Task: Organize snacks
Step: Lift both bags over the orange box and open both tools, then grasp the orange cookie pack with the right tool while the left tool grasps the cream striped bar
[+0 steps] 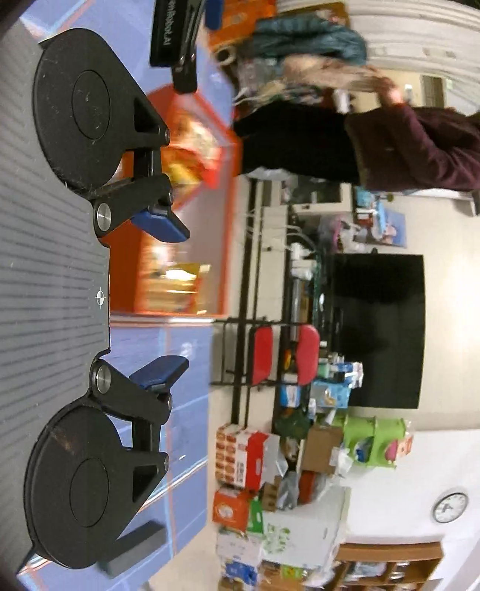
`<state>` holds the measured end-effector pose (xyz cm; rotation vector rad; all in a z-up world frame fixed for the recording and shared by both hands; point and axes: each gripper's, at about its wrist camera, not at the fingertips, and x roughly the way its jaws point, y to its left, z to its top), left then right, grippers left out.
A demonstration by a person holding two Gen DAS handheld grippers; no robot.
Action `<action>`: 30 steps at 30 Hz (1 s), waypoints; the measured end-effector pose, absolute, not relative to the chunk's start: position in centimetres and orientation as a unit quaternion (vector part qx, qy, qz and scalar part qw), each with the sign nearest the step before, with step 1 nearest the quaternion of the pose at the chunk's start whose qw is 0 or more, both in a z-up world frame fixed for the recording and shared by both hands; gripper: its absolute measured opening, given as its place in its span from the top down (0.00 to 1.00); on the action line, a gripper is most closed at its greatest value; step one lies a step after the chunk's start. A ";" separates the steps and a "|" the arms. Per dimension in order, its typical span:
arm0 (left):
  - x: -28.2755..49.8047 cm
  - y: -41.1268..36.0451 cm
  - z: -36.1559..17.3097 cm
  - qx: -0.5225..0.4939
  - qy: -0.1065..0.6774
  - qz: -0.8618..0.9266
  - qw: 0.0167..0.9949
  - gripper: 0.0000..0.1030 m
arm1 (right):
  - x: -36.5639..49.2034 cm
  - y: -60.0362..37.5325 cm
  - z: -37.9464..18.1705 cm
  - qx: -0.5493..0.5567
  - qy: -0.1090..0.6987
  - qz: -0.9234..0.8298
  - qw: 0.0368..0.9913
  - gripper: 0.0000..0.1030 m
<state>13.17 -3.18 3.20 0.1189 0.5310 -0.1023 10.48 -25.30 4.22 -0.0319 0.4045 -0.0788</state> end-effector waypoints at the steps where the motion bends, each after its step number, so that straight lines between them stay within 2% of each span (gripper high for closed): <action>1: 12.6 -2.7 2.5 0.054 0.272 -0.047 0.960 0.01 | 9.7 -24.8 3.2 -0.019 0.210 -0.040 0.977 0.44; 5: 11.1 -1.1 -0.4 0.019 0.314 -0.034 0.949 0.01 | 8.9 -23.8 0.1 -0.026 0.246 -0.029 0.968 0.44; 7: 11.0 -0.7 -1.4 0.027 0.318 -0.023 0.947 0.01 | 9.3 -23.5 -0.6 -0.040 0.240 -0.032 0.969 0.33; 9: 11.4 -0.8 -2.4 0.028 0.324 -0.014 0.946 0.01 | 9.6 -23.3 -1.6 -0.038 0.238 -0.029 0.970 0.31; 11: 12.5 -0.8 -2.8 0.017 0.332 -0.020 0.943 0.01 | 10.8 -22.7 -2.5 -0.037 0.247 -0.024 0.968 0.37; 12: 13.0 -1.1 -2.9 0.010 0.329 -0.023 0.944 0.01 | 11.5 -22.4 -2.9 -0.036 0.256 -0.020 0.966 0.44; 17: 15.3 -1.8 -3.0 -0.043 0.327 -0.060 0.942 0.01 | 14.0 -21.7 -5.3 -0.014 0.295 -0.011 0.955 0.46; 21: 15.8 -1.8 -3.4 -0.049 0.339 -0.061 0.937 0.01 | 14.7 -21.7 -7.1 -0.044 0.313 -0.018 0.949 0.49; 22: 15.9 -1.9 -3.6 -0.047 0.341 -0.059 0.937 0.01 | 14.6 -21.9 -7.1 -0.050 0.315 -0.025 0.947 0.58; 23: 16.0 -2.0 -3.7 -0.041 0.343 -0.057 0.937 0.01 | 14.5 -22.4 -7.1 -0.051 0.319 -0.031 0.946 0.63; 30: 15.7 -4.5 -4.0 -0.018 0.348 -0.074 0.934 0.01 | 11.9 -26.2 -6.1 -0.013 0.325 -0.030 0.945 0.66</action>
